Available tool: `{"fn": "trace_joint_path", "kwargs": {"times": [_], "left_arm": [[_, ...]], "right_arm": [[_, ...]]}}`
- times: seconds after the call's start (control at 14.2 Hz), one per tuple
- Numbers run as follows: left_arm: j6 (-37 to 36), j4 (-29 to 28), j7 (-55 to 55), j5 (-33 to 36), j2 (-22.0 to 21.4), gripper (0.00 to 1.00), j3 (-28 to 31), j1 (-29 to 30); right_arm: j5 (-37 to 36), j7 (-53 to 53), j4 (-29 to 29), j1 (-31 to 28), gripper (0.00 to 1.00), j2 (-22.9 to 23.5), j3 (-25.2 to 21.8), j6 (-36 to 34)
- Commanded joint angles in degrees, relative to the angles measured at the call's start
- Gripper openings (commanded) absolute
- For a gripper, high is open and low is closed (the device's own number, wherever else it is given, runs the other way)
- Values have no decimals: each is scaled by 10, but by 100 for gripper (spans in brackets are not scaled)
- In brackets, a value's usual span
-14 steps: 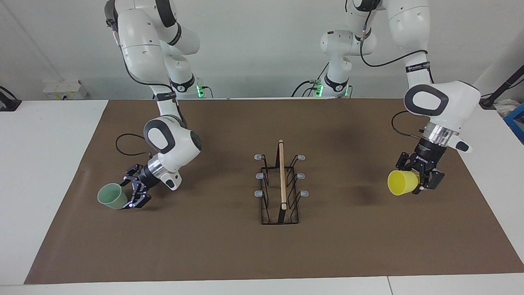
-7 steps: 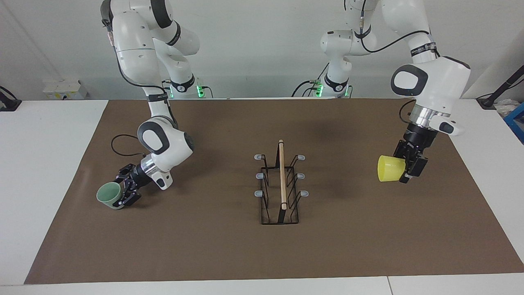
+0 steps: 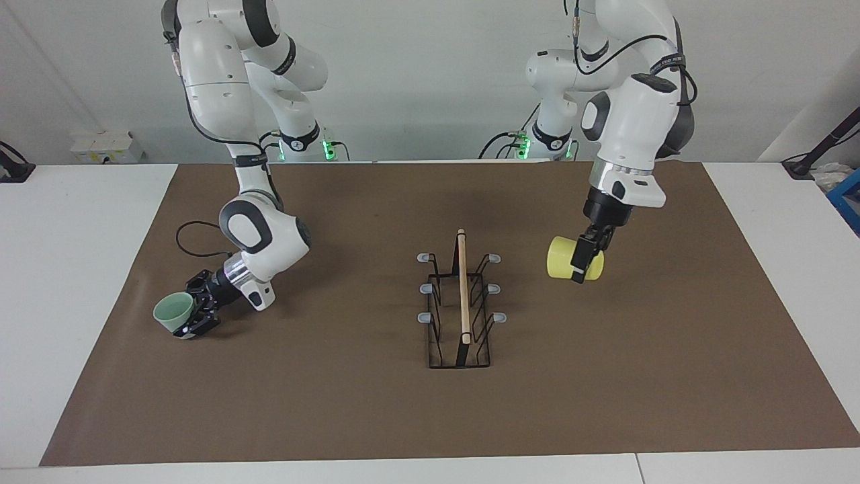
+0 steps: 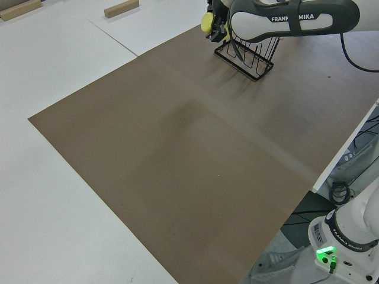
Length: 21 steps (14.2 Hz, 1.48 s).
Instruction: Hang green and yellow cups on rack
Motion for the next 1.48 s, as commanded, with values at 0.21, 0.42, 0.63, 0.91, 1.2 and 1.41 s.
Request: {"fn": "trace_joint_path", "kwargs": {"times": [0.21,0.42,0.63,0.91,1.2,1.41], "left_arm": [[32,-58,-166,230,-32,0,-65,0],[48,-69,-250,332,-24,0,-86,-1],[50,-71,-326,402,-9,0,-100,-10],[101,-87,-336,417,-4,0,-104,-11],[110,-74,-333,417,9,93,-105,-8],[104,-75,-331,416,9,100,-106,-8]], "right_arm": [[57,-25,11,-1,9,-23,11,-5],[270,-172,38,-17,9,-68,41,35],[475,-265,39,-27,9,-128,42,48],[713,-339,36,-33,9,-229,42,4],[1034,-479,35,-114,9,-284,39,-17],[1244,-572,28,-174,9,-296,38,-69]]}}
